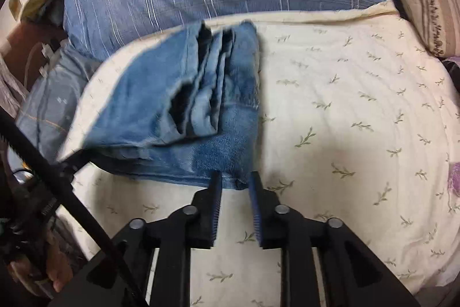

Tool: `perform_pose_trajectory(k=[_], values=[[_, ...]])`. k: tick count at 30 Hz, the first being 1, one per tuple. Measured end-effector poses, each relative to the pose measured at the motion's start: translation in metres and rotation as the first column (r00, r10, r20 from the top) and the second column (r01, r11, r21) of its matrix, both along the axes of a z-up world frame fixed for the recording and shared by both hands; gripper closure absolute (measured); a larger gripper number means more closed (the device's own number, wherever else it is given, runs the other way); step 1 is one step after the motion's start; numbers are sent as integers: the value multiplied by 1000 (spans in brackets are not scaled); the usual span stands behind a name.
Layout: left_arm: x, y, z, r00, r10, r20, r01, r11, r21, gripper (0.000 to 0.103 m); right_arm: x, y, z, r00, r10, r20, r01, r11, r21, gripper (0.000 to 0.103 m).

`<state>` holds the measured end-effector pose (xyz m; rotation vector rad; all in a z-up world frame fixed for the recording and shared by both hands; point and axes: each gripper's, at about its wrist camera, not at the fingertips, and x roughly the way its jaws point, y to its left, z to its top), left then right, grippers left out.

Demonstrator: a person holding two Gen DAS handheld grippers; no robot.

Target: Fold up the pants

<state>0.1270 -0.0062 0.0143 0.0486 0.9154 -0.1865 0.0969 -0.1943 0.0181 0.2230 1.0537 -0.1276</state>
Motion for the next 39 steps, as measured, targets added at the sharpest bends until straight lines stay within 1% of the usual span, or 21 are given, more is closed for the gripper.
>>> perform_pose_trajectory(k=[1,3,4,5,7,10,11,12,15,18,20,23,25,27,28,29,30,32,34,36,39], values=[[-4,0,6,1000,-11,24,12,1000,-6,83,-4,-4,8,999,-12,31,12,1000,8,82],[-13,2,19,996,-12,85,13,1000,-16,70,-11,-13,28,994,-37,101,33,999,39,75],[-17,4,26,993,-7,119,10,1000,-25,66,-13,-16,34,991,-45,128,38,998,60,61],[-20,6,35,989,-4,147,10,999,-41,57,-14,-21,42,986,-59,155,46,995,85,43],[-16,9,48,989,0,150,9,998,-59,53,-11,-25,54,981,-66,180,40,989,141,29],[16,12,72,991,28,131,-18,997,-75,50,15,-27,70,985,-48,164,12,977,215,28],[31,13,79,993,40,114,-28,995,-98,48,31,-27,76,987,-36,157,-2,972,236,24],[45,14,82,994,40,99,-28,993,-116,44,45,-26,78,988,-21,155,-20,967,254,21],[104,7,75,999,26,37,-20,990,-141,44,98,-25,69,990,22,136,-59,961,271,19],[146,0,39,999,16,-44,-24,985,-169,48,137,-27,42,993,59,98,-85,955,284,30],[156,6,6,996,12,-93,-33,972,-232,49,146,-24,21,988,105,111,-130,960,249,42],[175,3,-29,966,0,-257,-68,964,-256,62,150,-19,-4,989,133,71,-144,973,180,47],[177,1,-25,969,-19,-245,-54,955,-290,61,155,-18,-9,988,144,59,-152,973,172,45],[176,-5,-21,977,-28,-211,-29,965,-260,61,158,-16,-10,987,147,65,-157,969,190,48],[174,-8,-21,980,-34,-198,-14,971,-239,61,159,-13,-11,986,157,61,-166,968,191,57],[172,-8,-22,981,-30,-193,-16,972,-233,62,160,-10,-13,985,166,46,-172,971,169,82],[171,-8,-24,981,-26,-190,-19,973,-229,74,161,-7,-14,985,169,16,-170,979,112,85],[169,-3,-21,986,-24,-167,-19,967,-255,85,158,-11,-8,988,153,24,-155,981,119,93],[157,-3,-12,992,-18,-127,-17,963,-269,96,148,-15,9,988,139,62,-147,977,156,95],[154,-2,-7,996,-14,-87,-8,969,-246,100,138,-14,25,982,152,112,-164,981,105,95],[160,-4,-24,990,1,-144,-36,970,-240,100,151,-18,-4,991,132,0,-132,988,85,94]])
